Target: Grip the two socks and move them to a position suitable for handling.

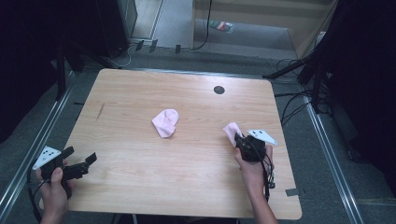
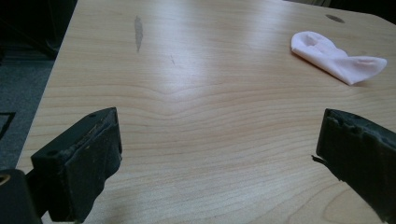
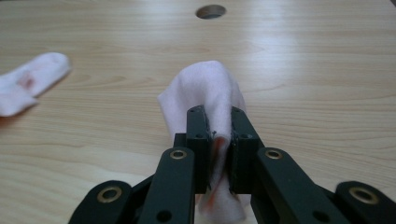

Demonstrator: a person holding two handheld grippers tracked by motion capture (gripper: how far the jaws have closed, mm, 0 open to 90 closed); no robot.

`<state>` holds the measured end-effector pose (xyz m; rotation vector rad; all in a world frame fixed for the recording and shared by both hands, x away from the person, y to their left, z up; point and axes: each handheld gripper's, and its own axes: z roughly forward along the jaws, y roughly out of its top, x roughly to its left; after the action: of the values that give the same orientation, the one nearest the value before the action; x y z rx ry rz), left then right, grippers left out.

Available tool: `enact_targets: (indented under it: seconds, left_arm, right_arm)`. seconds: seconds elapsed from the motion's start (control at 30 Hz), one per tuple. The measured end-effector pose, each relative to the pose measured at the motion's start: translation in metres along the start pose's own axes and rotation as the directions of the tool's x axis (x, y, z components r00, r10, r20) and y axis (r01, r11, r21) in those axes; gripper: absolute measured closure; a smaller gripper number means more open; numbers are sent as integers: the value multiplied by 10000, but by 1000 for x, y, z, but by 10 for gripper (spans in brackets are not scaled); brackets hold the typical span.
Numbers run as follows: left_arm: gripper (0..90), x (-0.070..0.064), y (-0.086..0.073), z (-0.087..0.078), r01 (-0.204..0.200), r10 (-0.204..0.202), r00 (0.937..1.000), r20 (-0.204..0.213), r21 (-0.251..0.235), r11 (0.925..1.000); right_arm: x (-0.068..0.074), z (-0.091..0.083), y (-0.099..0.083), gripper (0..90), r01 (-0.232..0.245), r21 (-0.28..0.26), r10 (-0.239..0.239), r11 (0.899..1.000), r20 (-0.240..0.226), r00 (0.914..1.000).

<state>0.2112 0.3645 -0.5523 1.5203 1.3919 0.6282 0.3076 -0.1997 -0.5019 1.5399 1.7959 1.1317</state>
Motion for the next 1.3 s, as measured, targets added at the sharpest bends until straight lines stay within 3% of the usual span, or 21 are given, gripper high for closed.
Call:
enact_targets:
  seconds: [0.17, 0.2, 0.3, 0.33, 0.4, 0.53, 0.6, 0.7, 1.1, 1.3]
  left_arm:
    - [3, 1, 0, 0, 58, -58, 10000, 47, -17, 10000]
    - [3, 1, 0, 0, 39, -39, 10000, 45, 2, 10000]
    - [3, 0, 0, 0, 24, -24, 10000, 44, -16, 10000]
    - [3, 1, 0, -1, 54, -54, 10000, 70, -29, 10000]
    - [3, 1, 0, -1, 68, -68, 10000, 71, -23, 10000]
    - [3, 0, 0, 0, 25, -25, 10000, 41, -20, 10000]
    - [3, 1, 0, 0, 33, -33, 10000, 54, -23, 10000]
    - [3, 1, 0, 0, 63, -63, 10000, 57, -25, 10000]
    - [3, 0, 0, 0, -9, 9, 10000, 40, 5, 10000]
    - [3, -1, 0, 0, -60, 60, 10000, -26, -33, 10000]
  right_arm:
    - [19, -18, 5, 826, 196, -276, -211, 9994, -531, 9984]
    - [30, -27, 5, 825, 242, -358, -272, 9991, -857, 9960]
    - [40, -32, 4, 825, 373, -359, -411, 9987, -1093, 9932]
    - [52, -37, 3, 824, 575, -329, -614, 9978, -1332, 9892]
    - [56, -38, 3, 824, 710, -353, -752, 9969, -1369, 9877]
    - [80, -46, -3, 823, 849, -379, -904, 9957, -1811, 9793]
    - [83, -47, -4, 823, 909, -388, -966, 9951, -1872, 9776]
    - [101, -48, -12, 823, 1115, -242, -1141, 9935, -2146, 9700]
    - [149, -38, -43, 823, 1873, 210, -1746, 9821, -2739, 9458]
    - [161, -26, -59, 819, 2142, 414, -1963, 9759, -2623, 9448]
